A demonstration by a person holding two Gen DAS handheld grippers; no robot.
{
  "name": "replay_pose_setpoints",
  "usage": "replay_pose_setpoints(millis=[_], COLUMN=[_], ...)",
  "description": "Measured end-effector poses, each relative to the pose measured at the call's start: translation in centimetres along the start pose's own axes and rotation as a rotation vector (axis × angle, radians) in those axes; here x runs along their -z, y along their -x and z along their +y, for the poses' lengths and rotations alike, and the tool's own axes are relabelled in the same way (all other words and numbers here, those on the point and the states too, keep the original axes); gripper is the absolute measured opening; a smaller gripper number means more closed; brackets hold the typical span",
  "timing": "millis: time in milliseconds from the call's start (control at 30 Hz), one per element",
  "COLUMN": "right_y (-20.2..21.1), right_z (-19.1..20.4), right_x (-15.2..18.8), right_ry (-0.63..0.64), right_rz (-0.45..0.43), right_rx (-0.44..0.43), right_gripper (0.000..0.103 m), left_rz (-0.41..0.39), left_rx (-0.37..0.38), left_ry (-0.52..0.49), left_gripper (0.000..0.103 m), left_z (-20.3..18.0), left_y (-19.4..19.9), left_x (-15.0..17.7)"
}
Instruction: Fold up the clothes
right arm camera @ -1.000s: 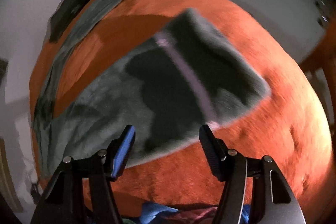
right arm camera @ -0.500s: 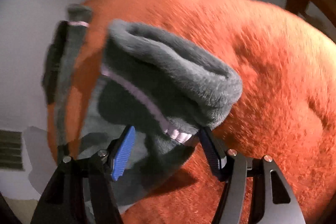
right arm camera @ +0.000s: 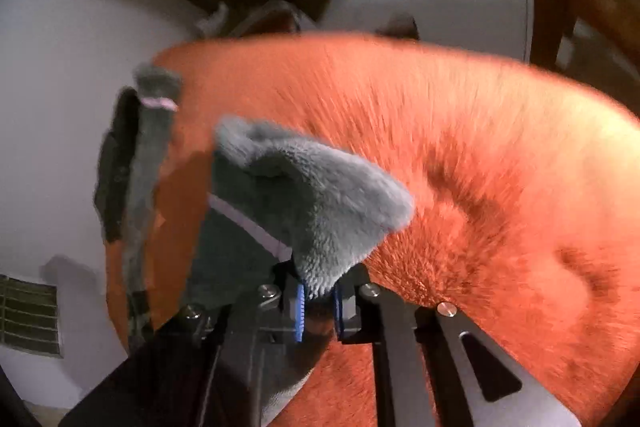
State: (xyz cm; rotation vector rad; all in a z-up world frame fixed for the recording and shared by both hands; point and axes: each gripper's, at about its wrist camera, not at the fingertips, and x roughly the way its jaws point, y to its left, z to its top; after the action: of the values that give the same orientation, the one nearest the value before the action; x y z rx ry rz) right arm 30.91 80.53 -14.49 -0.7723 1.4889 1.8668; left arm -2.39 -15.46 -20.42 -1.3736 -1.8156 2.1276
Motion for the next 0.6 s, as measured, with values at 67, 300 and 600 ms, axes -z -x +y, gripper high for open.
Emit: replay_pose_setpoints(millis=[67, 300, 600], right_y=[3.5, 6.2, 4.5], right_z=[0.2, -3.7, -5.7], right_x=[-0.3, -2.0, -0.5], right_ry=[0.004, 0.003, 0.023], right_rz=[-0.067, -0.070, -0.032], right_rx=[0.017, 0.142, 0.135], right_gripper=[0.009, 0.009, 0.009], left_rz=[0.003, -0.036, -0.151], left_rx=[-0.012, -0.068, -0.045], left_ry=[-0.012, -0.106, -0.195], left_gripper=[0.063, 0.029, 0.008], left_z=[-0.3, -2.1, -3.6], left_y=[-0.3, -2.0, 2.0], left_x=[0.1, 1.1, 2.1])
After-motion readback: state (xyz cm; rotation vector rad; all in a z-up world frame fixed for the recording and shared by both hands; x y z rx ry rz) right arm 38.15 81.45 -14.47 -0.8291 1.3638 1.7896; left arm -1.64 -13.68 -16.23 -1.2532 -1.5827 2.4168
